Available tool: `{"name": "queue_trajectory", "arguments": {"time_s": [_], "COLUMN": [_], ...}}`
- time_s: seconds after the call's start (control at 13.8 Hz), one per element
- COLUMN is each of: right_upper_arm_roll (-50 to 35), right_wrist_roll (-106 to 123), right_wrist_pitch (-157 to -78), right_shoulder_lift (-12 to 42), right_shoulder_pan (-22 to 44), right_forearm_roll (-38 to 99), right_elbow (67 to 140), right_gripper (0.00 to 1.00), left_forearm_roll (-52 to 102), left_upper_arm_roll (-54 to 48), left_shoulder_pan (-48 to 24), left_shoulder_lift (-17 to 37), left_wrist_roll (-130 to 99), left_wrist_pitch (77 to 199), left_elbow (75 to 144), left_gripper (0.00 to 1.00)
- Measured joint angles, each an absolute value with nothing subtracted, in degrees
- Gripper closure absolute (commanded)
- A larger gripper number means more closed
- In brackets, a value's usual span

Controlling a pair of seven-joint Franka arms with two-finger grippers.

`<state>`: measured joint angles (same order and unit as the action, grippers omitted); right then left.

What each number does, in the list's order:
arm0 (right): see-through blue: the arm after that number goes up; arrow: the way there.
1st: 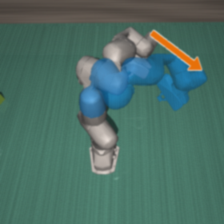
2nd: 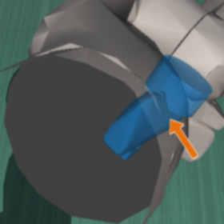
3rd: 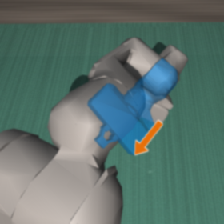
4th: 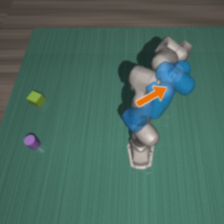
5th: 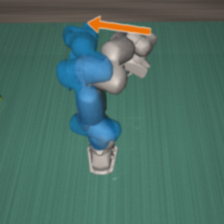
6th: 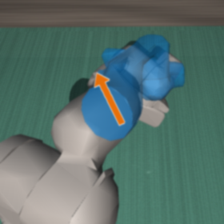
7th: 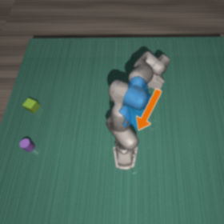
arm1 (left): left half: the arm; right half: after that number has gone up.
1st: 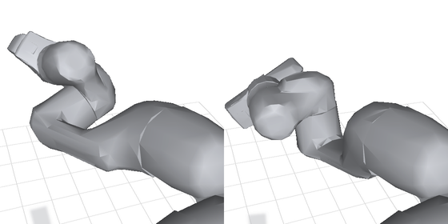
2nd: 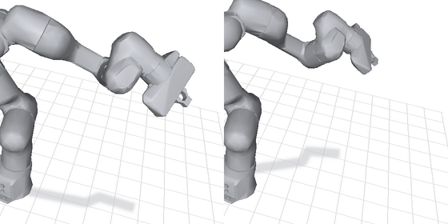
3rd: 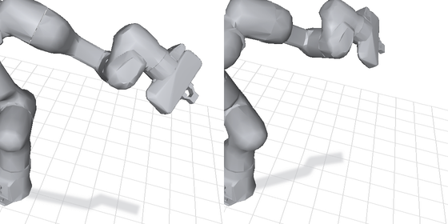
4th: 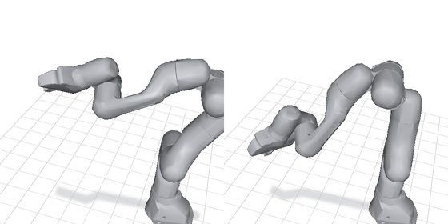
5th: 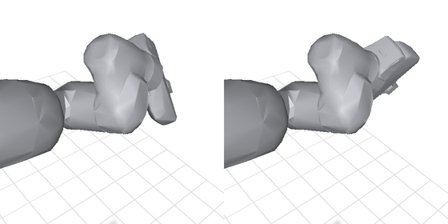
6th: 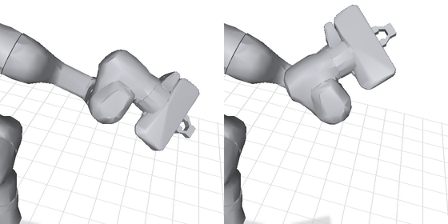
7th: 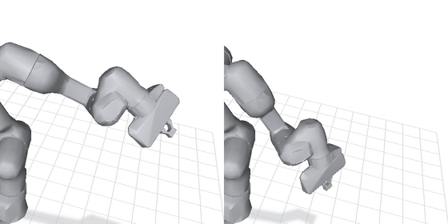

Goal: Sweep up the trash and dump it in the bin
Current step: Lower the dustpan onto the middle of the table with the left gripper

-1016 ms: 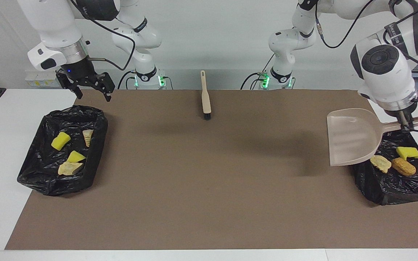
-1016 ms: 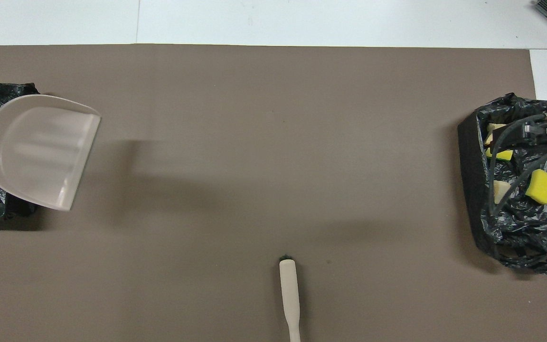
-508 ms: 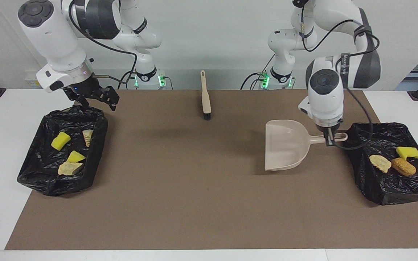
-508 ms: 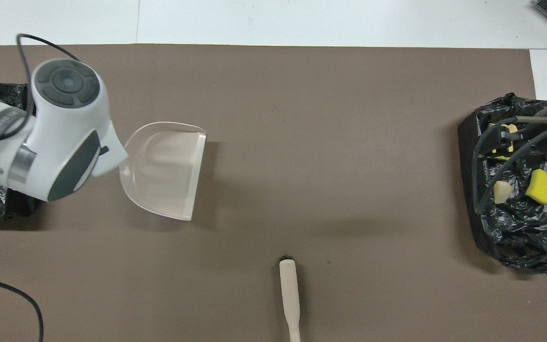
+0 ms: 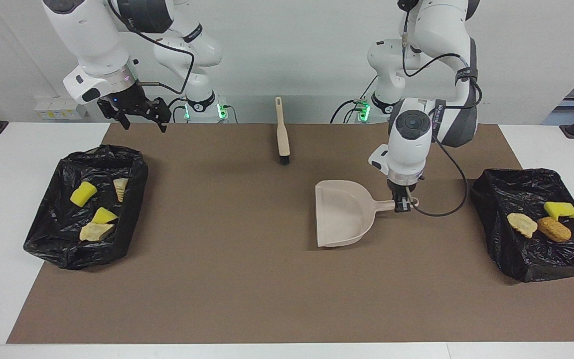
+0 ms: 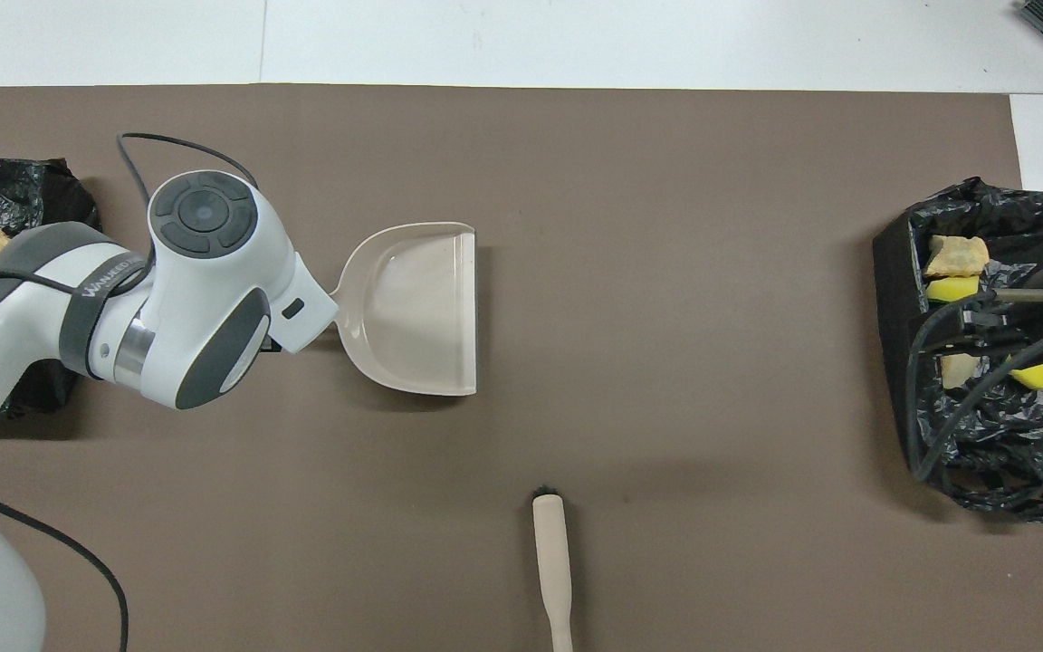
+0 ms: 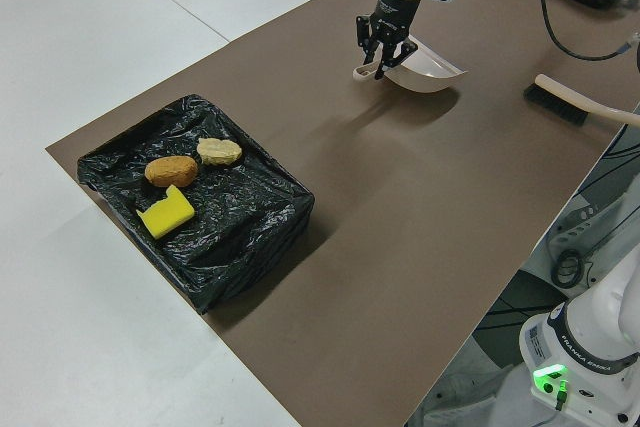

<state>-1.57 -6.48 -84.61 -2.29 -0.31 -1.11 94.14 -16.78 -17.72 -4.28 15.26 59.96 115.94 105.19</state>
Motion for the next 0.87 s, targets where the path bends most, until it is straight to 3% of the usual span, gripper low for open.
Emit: {"name": "queue_trajectory", "arguments": {"time_s": [0.87], "right_upper_arm_roll": [-1.57], "right_wrist_roll": [-6.47], "right_wrist_pitch": [-85.3], "right_shoulder_lift": [-2.29], "right_shoulder_pan": [-0.32], "right_forearm_roll": [-1.11], "right_elbow": [94.63], "right_gripper": [0.0], "left_forearm_roll": [-4.03], "left_upper_arm_roll": [-17.82], "left_shoulder_pan": [-23.54], "left_shoulder_lift": [16.34], "left_wrist_roll": [-10.7], "left_wrist_pitch": [115.11], "left_elbow": [105.43], "left_gripper": [1.0]}}
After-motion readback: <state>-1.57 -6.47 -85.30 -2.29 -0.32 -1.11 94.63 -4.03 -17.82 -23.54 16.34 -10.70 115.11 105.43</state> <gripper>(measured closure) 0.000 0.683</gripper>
